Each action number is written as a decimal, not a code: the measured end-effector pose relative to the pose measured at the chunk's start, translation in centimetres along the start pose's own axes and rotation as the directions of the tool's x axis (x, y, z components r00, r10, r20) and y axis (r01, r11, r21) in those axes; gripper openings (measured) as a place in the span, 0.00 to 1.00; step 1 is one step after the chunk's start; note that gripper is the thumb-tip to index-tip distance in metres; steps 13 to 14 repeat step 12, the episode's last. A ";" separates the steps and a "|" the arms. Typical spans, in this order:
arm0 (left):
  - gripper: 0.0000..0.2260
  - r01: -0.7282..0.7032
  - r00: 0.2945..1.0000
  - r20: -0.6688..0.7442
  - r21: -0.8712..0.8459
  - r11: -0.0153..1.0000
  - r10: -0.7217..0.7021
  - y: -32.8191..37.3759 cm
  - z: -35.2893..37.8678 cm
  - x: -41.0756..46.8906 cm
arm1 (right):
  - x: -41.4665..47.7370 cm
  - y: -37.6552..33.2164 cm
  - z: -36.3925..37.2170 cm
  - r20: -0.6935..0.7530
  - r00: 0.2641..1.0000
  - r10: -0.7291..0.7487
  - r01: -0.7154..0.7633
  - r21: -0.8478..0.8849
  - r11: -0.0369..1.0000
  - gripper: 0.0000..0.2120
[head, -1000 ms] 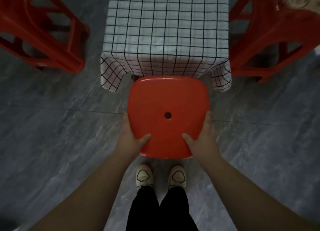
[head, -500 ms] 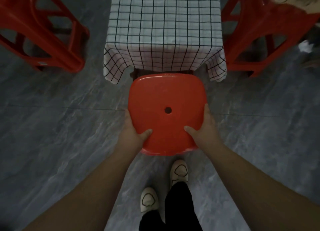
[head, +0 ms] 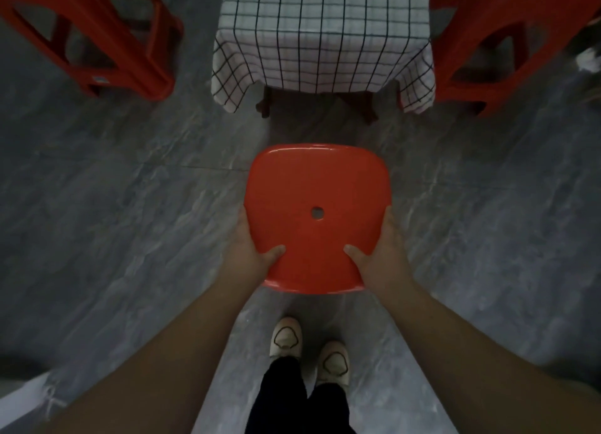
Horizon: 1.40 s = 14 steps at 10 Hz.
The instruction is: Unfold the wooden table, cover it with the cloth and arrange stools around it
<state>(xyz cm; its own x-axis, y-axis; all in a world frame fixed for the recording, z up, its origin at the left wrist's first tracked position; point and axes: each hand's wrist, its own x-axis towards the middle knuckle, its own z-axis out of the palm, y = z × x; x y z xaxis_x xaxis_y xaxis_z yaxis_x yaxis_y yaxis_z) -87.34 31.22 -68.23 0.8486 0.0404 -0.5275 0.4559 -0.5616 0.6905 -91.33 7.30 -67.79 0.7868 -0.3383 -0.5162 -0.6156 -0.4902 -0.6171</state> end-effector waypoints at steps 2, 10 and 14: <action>0.48 0.002 1.000 -0.011 0.003 1.000 -0.002 -2.2 0.2 -3.1 | -3.5 1.5 1.0 0.018 1.000 0.004 -0.004 -0.001 1.000 0.53; 0.49 0.057 0.998 0.012 0.140 0.988 -0.059 -5.7 0.5 -6.6 | -7.9 3.4 2.3 0.049 0.998 0.043 -0.039 -0.088 0.995 0.51; 0.39 -0.028 1.000 -0.005 0.286 0.958 0.030 -1.7 -1.4 -8.5 | -8.6 1.3 -1.1 0.037 0.999 0.001 0.007 -0.201 0.980 0.32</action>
